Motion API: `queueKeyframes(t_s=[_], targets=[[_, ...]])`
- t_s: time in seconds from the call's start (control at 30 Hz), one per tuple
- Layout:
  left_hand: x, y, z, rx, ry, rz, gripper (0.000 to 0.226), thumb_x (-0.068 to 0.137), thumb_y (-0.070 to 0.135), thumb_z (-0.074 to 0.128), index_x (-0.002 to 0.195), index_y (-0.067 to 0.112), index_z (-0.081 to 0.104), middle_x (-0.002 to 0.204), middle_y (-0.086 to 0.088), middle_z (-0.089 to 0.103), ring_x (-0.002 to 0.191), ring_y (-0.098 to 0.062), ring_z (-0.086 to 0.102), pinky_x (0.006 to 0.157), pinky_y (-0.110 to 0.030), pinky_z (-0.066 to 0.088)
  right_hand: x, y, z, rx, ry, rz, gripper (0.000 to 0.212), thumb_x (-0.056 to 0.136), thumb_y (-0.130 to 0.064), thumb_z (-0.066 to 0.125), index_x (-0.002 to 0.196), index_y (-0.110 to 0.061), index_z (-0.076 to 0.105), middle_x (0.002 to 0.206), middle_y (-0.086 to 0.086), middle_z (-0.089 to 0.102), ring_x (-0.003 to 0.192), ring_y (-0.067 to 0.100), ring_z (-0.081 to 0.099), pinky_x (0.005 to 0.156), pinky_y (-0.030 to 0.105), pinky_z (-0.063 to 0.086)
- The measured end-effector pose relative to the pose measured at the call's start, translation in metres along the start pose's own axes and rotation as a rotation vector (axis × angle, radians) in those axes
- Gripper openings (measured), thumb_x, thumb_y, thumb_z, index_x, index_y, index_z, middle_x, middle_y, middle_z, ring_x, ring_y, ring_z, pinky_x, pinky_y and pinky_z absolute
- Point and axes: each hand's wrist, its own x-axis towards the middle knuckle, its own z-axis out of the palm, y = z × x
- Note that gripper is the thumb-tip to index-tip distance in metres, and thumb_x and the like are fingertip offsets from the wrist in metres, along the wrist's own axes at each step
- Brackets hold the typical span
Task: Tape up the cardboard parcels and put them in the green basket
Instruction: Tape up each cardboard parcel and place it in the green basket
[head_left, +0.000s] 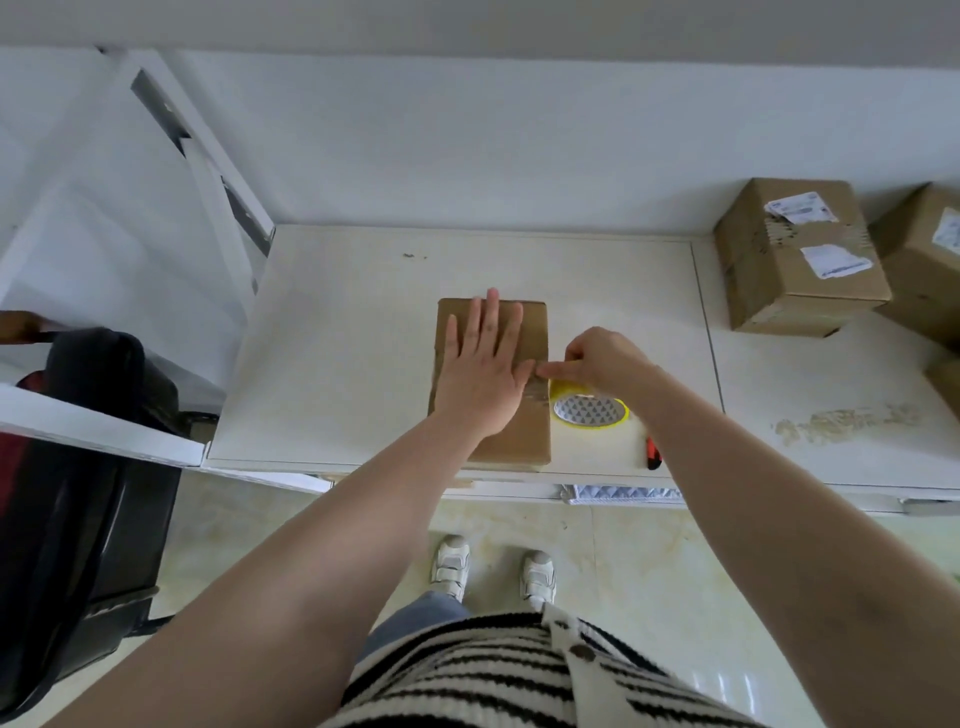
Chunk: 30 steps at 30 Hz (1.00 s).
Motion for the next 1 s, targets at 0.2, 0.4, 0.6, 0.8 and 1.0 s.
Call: queueKeyframes(t_s=[0.2,0.4,0.6,0.8,1.0], targets=[[-0.002,0.002,0.001,0.033,0.022,-0.02,0.066,0.101,0.049,0.009,0.155,0.019,-0.016,0.161,-0.008,-0.025,0.149,-0.025,-0.02,0.121,-0.05,-0.007,0.001,0.006,-0.004,0.001,-0.031,-0.009,0.053,0.078,-0.066,0.064,0.057,-0.017,0.057,0.058,-0.001,0.052,0.059,0.016,0.051,0.052,0.028,0.033],[0.002,-0.004,0.005,-0.052,-0.042,-0.096,0.07,0.099,0.058,0.009,0.153,0.024,-0.021,0.159,-0.008,-0.03,0.148,-0.025,-0.022,0.12,-0.046,-0.014,0.003,0.008,0.004,0.094,-0.034,-0.078,0.056,0.079,-0.064,0.064,0.055,-0.015,0.052,0.054,-0.001,0.044,0.055,0.017,0.044,0.052,0.028,0.031],[0.004,-0.005,0.005,-0.034,-0.101,-0.086,0.09,0.084,0.078,0.001,0.151,0.025,-0.024,0.156,-0.009,-0.035,0.146,-0.024,-0.027,0.118,-0.047,-0.017,-0.001,0.035,0.007,0.181,0.042,-0.108,0.056,0.077,-0.065,0.064,0.056,-0.014,0.055,0.049,-0.007,0.041,0.053,0.014,0.043,0.053,0.028,0.034],[0.006,-0.007,0.006,-0.039,-0.116,-0.087,0.093,0.083,0.081,0.005,0.15,0.026,-0.028,0.154,-0.009,-0.039,0.144,-0.024,-0.031,0.116,-0.046,-0.02,-0.001,0.034,0.012,0.039,0.076,-0.049,0.056,0.074,-0.078,0.055,0.07,-0.023,0.061,0.071,-0.008,0.057,0.071,0.015,0.054,0.057,0.026,0.034],[0.008,-0.006,0.006,-0.03,-0.128,-0.084,0.093,0.085,0.08,0.011,0.15,0.026,-0.028,0.153,-0.009,-0.04,0.144,-0.025,-0.033,0.114,-0.046,-0.022,-0.004,0.049,0.011,0.129,0.043,-0.11,0.045,0.076,-0.066,0.064,0.067,-0.023,0.059,0.07,-0.005,0.056,0.072,0.018,0.055,0.062,0.032,0.043]])
